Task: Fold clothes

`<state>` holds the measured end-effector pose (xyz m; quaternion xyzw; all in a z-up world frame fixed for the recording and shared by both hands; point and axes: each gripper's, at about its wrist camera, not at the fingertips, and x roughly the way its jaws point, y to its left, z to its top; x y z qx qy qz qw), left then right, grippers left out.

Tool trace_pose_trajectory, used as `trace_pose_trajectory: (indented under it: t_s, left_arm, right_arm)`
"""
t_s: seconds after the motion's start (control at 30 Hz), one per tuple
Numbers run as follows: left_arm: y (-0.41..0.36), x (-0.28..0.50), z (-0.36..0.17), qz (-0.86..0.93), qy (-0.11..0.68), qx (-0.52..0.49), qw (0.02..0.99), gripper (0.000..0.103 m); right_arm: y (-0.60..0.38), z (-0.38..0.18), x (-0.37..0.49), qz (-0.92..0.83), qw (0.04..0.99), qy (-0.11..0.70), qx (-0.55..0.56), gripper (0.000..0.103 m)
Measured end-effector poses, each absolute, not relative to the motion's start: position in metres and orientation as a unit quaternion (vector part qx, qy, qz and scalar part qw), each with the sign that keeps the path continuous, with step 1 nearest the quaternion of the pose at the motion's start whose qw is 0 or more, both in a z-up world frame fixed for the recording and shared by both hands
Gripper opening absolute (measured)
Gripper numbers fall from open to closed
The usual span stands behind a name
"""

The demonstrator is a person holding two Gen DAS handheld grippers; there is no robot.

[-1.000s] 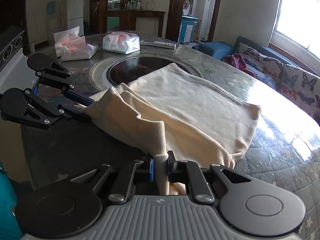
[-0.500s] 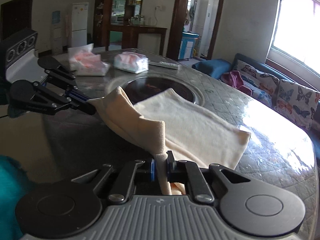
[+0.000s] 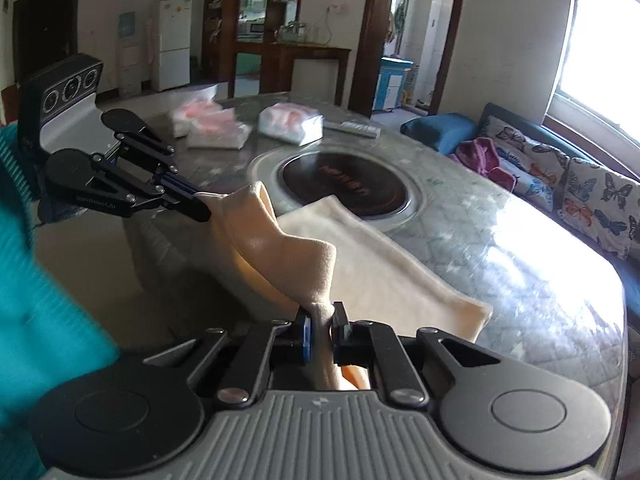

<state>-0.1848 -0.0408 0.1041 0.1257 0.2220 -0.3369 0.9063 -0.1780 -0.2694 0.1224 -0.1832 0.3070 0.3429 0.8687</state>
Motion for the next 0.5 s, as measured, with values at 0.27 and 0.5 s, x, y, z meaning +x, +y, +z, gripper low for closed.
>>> trace_pose_trajectory:
  t_s: [0.27,0.5]
  left_arm:
    - [-0.056,-0.094,0.101,-0.305,0.240,0.131,0.912,0.005]
    - [-0.066,-0.036,0.044,-0.251,0.299,0.127,0.912,0.005]
  right_arm:
    - [-0.272,0.122,-0.083,0.327,0.871,0.318,-0.180,0.008]
    - [-0.265,0.065,-0.006,0.293,0.875,0.355,-0.152,0.010]
